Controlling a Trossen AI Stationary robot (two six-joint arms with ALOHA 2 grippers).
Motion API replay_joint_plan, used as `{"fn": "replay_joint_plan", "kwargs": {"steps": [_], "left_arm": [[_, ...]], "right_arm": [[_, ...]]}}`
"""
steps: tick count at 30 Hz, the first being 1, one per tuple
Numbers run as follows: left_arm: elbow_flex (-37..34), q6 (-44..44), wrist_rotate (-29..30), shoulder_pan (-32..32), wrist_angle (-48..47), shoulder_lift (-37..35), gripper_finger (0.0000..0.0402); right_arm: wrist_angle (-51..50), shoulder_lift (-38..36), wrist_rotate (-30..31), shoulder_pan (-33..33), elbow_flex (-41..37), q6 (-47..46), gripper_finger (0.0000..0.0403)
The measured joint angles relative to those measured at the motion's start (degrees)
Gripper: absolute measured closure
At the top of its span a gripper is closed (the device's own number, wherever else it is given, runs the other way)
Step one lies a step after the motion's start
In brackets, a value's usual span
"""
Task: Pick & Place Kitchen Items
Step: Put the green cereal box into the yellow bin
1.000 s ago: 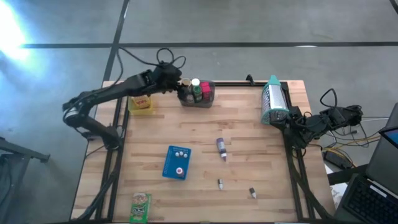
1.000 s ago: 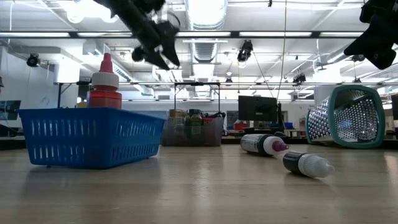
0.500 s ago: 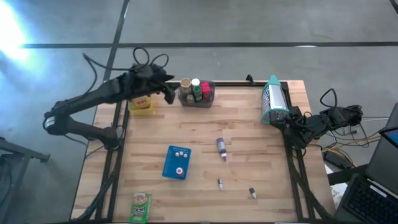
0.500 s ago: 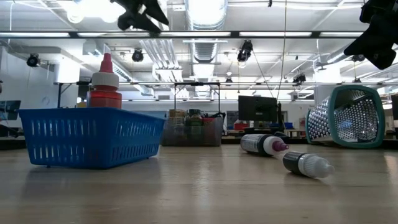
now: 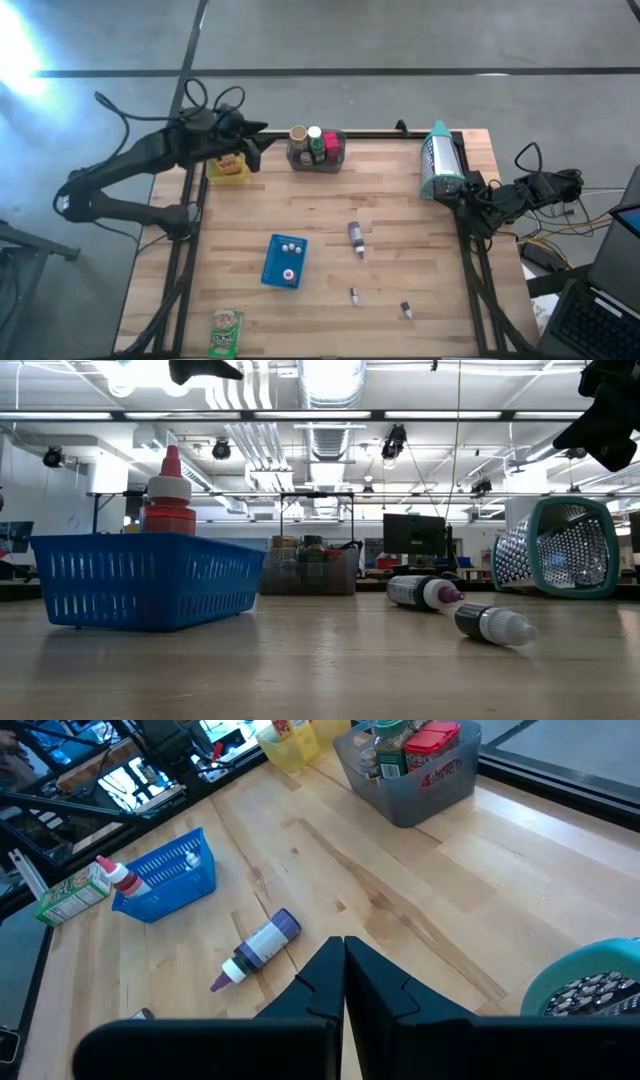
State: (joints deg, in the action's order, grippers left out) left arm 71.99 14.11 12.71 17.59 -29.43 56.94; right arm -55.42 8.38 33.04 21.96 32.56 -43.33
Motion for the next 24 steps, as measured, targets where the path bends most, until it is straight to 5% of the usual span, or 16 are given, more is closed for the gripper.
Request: {"fn": "replay_joint_plan", "kwargs": {"steps": [24], "left_arm": [[0.94,0.94,2.65,-5.24,-3.76,-3.26,0.0168]], "right_arm": [[0.00,0.00,0.00,0.01,0.00,0.02,0.0394]]}}
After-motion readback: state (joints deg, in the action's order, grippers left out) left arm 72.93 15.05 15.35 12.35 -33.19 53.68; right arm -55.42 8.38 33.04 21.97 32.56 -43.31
